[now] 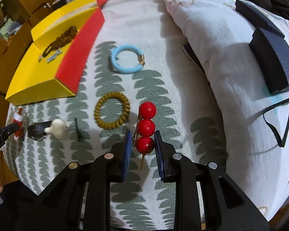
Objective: Organize jewelry
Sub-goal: 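Carry the red hairpin and Santa hat onto the bed and open both tools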
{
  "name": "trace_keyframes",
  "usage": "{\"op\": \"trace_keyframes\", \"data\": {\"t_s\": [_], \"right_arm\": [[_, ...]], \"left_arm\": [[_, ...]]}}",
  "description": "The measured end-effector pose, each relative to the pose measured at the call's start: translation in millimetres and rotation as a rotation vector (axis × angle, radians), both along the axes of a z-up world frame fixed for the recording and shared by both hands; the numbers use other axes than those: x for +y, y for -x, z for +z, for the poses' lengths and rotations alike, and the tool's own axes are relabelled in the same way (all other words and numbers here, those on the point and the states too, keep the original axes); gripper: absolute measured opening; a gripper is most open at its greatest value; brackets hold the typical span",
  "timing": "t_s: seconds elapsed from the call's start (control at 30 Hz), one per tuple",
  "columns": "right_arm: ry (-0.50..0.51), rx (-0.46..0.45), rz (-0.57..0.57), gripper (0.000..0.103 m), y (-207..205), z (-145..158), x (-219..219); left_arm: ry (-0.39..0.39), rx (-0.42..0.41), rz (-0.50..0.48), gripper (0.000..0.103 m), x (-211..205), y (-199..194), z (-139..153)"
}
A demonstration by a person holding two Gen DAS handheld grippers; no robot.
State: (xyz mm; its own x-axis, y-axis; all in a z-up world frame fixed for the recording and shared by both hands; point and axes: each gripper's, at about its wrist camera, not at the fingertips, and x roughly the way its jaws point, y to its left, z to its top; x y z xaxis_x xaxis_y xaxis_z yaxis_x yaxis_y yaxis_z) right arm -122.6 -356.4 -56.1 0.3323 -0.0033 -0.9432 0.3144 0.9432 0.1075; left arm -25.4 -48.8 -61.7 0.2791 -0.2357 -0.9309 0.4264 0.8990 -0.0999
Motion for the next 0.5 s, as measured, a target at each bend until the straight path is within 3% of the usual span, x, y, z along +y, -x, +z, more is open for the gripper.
{"op": "trace_keyframes", "data": {"t_s": [0.5], "right_arm": [[0.032,0.032,-0.011,0.027,-7.9,-11.1,-0.8]], "left_arm": [[-0.015,0.039,0.012,0.004,-4.5,-6.4,-14.8]]}}
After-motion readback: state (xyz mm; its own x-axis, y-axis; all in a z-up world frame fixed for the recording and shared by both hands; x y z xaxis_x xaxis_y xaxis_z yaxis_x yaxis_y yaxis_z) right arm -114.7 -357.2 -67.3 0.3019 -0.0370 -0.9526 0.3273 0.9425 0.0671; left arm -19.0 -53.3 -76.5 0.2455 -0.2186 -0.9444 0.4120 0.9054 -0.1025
